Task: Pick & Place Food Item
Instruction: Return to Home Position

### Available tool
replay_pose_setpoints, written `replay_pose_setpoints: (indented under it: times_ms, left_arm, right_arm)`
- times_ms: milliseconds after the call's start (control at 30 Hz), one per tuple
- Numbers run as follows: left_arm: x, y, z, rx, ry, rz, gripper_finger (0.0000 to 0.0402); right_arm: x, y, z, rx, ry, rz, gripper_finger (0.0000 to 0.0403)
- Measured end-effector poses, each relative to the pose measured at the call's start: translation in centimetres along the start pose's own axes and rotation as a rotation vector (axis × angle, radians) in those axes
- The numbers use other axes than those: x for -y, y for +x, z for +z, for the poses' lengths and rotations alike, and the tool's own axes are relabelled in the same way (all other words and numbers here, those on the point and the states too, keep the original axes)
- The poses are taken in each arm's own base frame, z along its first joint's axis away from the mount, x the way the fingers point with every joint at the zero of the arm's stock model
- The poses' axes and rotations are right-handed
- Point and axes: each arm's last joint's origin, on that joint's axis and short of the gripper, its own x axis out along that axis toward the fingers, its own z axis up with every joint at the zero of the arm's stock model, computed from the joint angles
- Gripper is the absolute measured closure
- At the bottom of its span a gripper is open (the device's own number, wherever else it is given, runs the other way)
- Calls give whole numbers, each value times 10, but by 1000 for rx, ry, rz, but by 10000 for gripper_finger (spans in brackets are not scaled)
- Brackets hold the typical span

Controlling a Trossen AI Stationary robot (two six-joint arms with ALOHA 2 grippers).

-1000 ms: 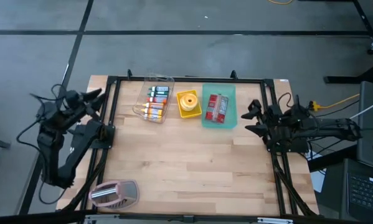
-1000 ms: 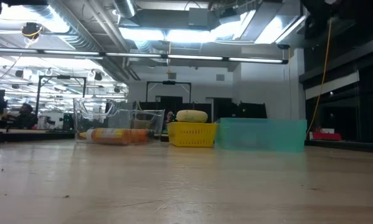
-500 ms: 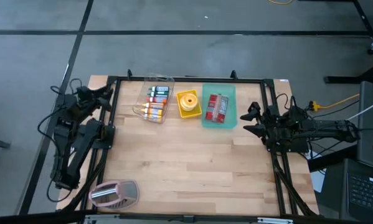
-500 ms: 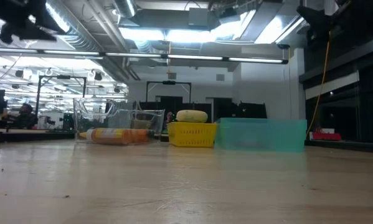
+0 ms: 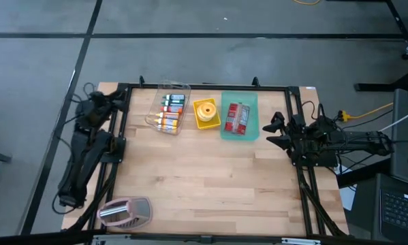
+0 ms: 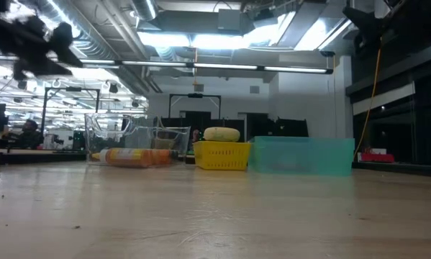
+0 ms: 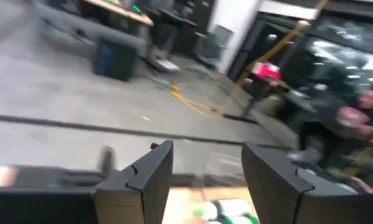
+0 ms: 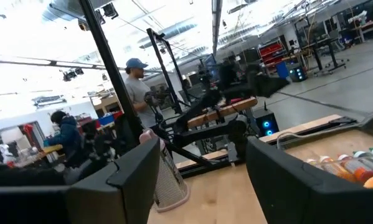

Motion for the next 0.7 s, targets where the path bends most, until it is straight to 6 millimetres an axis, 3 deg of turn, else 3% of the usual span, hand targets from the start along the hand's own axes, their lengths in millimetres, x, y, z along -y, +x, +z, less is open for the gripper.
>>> replay_pose_setpoints:
  times_ms: [167, 400, 700]
  left_arm:
    - [-9, 24, -26, 55, -82, -105, 217]
    - [-20, 37, -57, 13, -88, -11, 217]
    - [-17, 41, -64, -41, -31, -16, 217]
  right_arm:
    - [0, 0, 0, -2, 43, 10, 167]
    - [0, 0, -1, -9, 46, 7, 167]
    - [3, 0, -7, -61, 49, -21, 167]
